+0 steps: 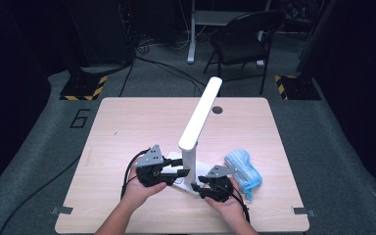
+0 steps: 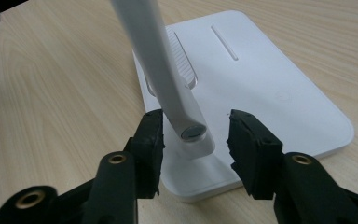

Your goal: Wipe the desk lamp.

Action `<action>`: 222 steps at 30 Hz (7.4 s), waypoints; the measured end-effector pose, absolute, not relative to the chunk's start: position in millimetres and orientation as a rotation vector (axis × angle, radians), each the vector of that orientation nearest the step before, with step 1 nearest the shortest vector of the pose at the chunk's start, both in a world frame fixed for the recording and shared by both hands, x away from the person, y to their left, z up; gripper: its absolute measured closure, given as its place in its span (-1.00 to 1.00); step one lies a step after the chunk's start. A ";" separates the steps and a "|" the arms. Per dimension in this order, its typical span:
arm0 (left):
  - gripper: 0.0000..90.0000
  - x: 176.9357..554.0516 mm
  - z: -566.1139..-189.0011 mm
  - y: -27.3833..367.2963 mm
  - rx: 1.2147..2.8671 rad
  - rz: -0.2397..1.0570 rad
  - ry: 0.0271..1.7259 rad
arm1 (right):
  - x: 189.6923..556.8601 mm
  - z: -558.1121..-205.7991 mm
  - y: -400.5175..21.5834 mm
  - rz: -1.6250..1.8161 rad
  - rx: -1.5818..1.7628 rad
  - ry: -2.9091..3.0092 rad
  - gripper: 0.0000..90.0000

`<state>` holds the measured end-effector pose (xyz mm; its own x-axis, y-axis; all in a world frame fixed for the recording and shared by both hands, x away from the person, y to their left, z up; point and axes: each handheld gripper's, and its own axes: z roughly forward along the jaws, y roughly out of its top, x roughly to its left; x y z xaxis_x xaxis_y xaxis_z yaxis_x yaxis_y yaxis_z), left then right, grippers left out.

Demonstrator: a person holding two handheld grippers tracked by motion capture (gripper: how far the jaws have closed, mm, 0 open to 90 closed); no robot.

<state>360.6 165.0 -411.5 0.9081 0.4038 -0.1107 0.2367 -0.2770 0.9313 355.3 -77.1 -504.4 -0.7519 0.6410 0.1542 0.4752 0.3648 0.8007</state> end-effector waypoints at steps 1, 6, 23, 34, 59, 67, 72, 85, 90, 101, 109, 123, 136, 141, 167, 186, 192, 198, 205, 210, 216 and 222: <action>0.30 361.6 -410.9 163.5 1.872 0.171 0.471 | 354.0 -504.0 -77.2 1.328 1.018 2.438 0.30; 0.36 363.9 -409.6 158.0 1.883 0.185 0.460 | 351.9 -502.2 -77.5 1.322 1.008 2.423 0.44; 0.38 363.4 -410.6 156.2 1.871 0.194 0.464 | 351.8 -499.8 -82.0 1.340 1.015 2.406 0.73; 0.42 361.5 -410.4 156.8 1.876 0.195 0.464 | 359.4 -501.0 -81.4 1.349 1.035 2.392 0.67; 0.33 375.0 -412.1 148.6 1.843 0.231 0.499 | 363.5 -499.0 -68.4 1.429 1.021 2.417 0.08; 0.15 381.8 -412.2 145.1 1.838 0.197 0.492 | 365.8 -498.9 -64.5 1.419 1.010 2.418 0.23; 0.08 386.6 -413.8 138.3 1.866 0.186 0.461 | 365.9 -499.7 -67.6 1.422 1.009 2.409 0.31; 0.17 385.9 -416.9 142.2 1.877 0.193 0.472 | 370.1 -499.1 -77.6 1.420 1.058 2.384 0.32; 0.10 384.5 -425.3 157.9 1.866 0.217 0.523 | 371.3 -497.3 -77.2 1.431 1.071 2.347 0.12; 0.10 377.7 -433.5 178.9 1.870 0.233 0.572 | 377.2 -495.8 -68.9 1.406 1.052 2.336 0.03; 0.10 371.7 -434.8 195.5 1.879 0.255 0.592 | 381.6 -492.6 -57.8 1.388 1.023 2.331 0.11; 0.09 360.9 -458.4 222.9 1.908 0.266 0.691 | 396.7 -491.7 -43.4 1.408 0.901 2.423 0.11; 0.08 357.1 -481.8 218.5 1.943 0.283 0.735 | 404.8 -492.6 -50.7 1.406 0.974 2.390 0.13; 0.08 354.3 -484.4 215.9 1.943 0.294 0.748 | 403.8 -491.5 -51.5 1.399 0.987 2.385 0.13; 0.11 345.1 -501.6 215.6 1.997 0.304 0.769 | 355.8 -471.5 -115.9 1.315 1.014 2.264 -0.03; -0.05 348.3 -515.3 214.1 2.017 0.312 0.803 | 355.8 -485.3 -143.8 1.244 1.080 2.168 -0.01; -0.08 347.8 -517.1 209.6 2.019 0.320 0.798 | 356.9 -483.1 -153.0 1.232 1.107 2.146 0.00; -0.08 348.1 -518.7 206.2 2.060 0.322 0.773 | 358.3 -481.2 -166.3 1.188 1.141 2.121 -0.02; -0.09 348.0 -521.5 204.7 2.077 0.322 0.770 | 359.5 -479.2 -181.5 1.154 1.200 2.066 -0.04; -0.10 345.4 -525.5 203.7 2.050 0.361 0.763 | 359.9 -475.5 -187.4 1.149 1.242 2.048 -0.05; -0.11 343.7 -526.6 201.9 2.033 0.352 0.774 | 357.6 -473.8 -191.9 1.116 1.260 2.043 -0.06; -0.11 343.9 -526.6 202.1 2.035 0.359 0.766 | 357.3 -492.4 -203.4 1.091 1.303 2.029 -0.07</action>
<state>343.9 202.1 -526.6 0.7652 0.6425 -0.0410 0.3797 -0.3989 0.8347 357.3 -203.4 -492.4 -0.4244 0.9053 0.0171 0.5137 0.2252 0.8279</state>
